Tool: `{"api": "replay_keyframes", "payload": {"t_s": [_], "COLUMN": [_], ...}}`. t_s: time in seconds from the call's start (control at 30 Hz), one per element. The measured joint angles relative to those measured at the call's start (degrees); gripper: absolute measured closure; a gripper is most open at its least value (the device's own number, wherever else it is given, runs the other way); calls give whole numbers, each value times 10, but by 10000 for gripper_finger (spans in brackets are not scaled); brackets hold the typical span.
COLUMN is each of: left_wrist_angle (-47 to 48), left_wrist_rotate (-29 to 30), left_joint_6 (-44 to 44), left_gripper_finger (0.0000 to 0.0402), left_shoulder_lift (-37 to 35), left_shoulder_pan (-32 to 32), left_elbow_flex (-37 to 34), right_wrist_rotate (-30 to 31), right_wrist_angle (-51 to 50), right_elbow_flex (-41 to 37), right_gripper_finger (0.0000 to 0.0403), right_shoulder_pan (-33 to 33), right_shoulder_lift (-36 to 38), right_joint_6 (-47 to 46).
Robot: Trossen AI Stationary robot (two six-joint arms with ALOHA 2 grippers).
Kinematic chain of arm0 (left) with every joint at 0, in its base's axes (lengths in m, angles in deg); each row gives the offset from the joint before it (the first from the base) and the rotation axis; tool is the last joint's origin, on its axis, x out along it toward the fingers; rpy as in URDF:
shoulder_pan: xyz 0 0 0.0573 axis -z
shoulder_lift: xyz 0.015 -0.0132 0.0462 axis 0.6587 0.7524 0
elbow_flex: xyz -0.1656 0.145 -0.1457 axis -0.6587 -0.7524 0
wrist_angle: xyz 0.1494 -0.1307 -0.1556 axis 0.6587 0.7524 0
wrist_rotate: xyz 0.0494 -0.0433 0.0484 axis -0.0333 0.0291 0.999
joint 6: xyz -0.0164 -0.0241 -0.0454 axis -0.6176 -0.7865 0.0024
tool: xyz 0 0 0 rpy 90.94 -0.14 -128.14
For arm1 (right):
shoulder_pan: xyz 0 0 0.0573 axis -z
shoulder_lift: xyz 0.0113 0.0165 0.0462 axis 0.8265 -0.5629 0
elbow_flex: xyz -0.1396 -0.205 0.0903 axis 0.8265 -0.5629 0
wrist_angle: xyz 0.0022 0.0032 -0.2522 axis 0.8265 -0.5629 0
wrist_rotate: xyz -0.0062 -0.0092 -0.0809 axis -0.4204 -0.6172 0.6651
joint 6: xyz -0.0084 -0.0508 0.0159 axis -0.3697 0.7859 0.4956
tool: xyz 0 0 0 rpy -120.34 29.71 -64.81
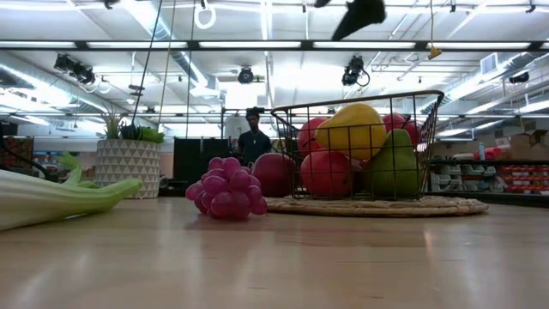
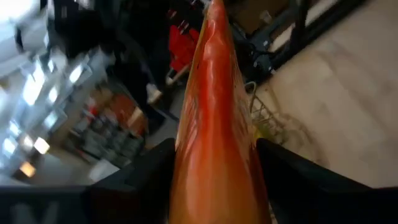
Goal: Build produce basket
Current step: Put the red watermelon into the gold wire basket
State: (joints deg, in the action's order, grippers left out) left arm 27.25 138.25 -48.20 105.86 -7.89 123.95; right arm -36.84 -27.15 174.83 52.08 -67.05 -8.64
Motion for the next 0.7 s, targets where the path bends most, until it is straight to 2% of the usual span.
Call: {"api": "replay_keyframes", "payload": {"t_s": [0.23, 0.4, 0.53, 0.7], "left_wrist_angle": [-1, 0, 0, -1], "left_wrist_rotate": [-1, -2, -9, -45], "left_joint_6": [-254, -459, -598, -708], "left_gripper_finger": [181, 177, 176, 178], "left_shoulder_lift": [0, 0, 0, 0], "left_shoulder_pan": [-8, -8, -2, 4], "left_elbow_flex": [0, 0, 0, 0], "right_wrist_rotate": [218, 356, 407, 413], "right_wrist_angle": [-76, -92, -97, -98], "right_elbow_flex": [0, 0, 0, 0], "right_gripper_finger": [10, 10, 10, 10], "right_shoulder_pan": [-11, -32, -35, -26], "right_shoulder_lift": [76, 108, 118, 117], "right_joint_6": [-63, -47, -10, 43]}}
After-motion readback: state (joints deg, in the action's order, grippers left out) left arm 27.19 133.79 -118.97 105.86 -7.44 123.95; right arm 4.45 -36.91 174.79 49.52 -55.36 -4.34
